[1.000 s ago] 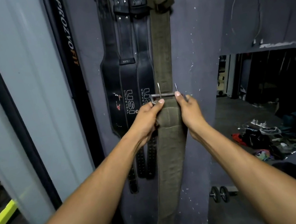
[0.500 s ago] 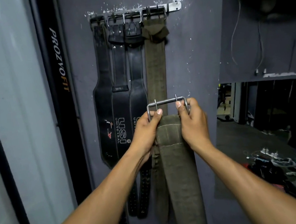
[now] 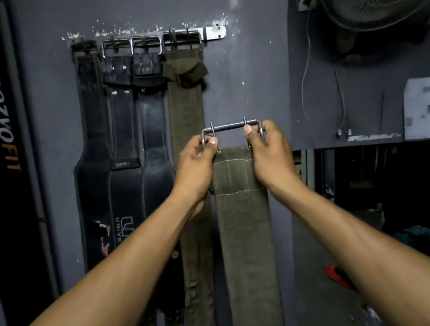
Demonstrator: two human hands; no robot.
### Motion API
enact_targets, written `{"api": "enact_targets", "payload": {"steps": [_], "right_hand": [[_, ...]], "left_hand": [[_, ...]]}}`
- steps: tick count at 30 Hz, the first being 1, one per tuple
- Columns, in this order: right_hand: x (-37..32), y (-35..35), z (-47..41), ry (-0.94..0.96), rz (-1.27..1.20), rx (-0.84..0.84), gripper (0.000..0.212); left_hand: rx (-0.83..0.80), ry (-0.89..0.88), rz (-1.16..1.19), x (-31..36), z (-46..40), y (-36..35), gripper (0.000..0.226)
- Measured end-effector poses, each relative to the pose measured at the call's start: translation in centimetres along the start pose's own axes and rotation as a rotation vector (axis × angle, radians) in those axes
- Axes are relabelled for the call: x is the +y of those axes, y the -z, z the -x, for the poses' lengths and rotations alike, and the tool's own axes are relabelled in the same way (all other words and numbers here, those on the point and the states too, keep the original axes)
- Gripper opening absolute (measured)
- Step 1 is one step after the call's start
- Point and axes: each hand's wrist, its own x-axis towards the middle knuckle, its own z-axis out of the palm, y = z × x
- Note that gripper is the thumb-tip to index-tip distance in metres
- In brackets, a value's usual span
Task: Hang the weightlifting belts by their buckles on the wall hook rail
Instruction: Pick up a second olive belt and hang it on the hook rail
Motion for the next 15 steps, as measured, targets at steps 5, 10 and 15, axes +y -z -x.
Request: {"api": "enact_targets", "payload": {"steps": [5,10,15], "right_hand": [[0.1,-1.3,-7.3,0.051,0.055,0.116,0.035],[-1.2,-3.5,-15.2,0.134,0.112,0.182,0.034],[-2.3,-5.7,-22.0,0.2,0.149,0.225,0.034]], "left_hand": [[-0.112,-0.05,-0.183,1.5,-7.7,-0.1,0.024],[-0.091,-0.178,-0.269,3.6,-16.6,-0.1,0.039],[-0.041,-0.259,-0.402,5.6,-24.4,0.2,0.045]]}}
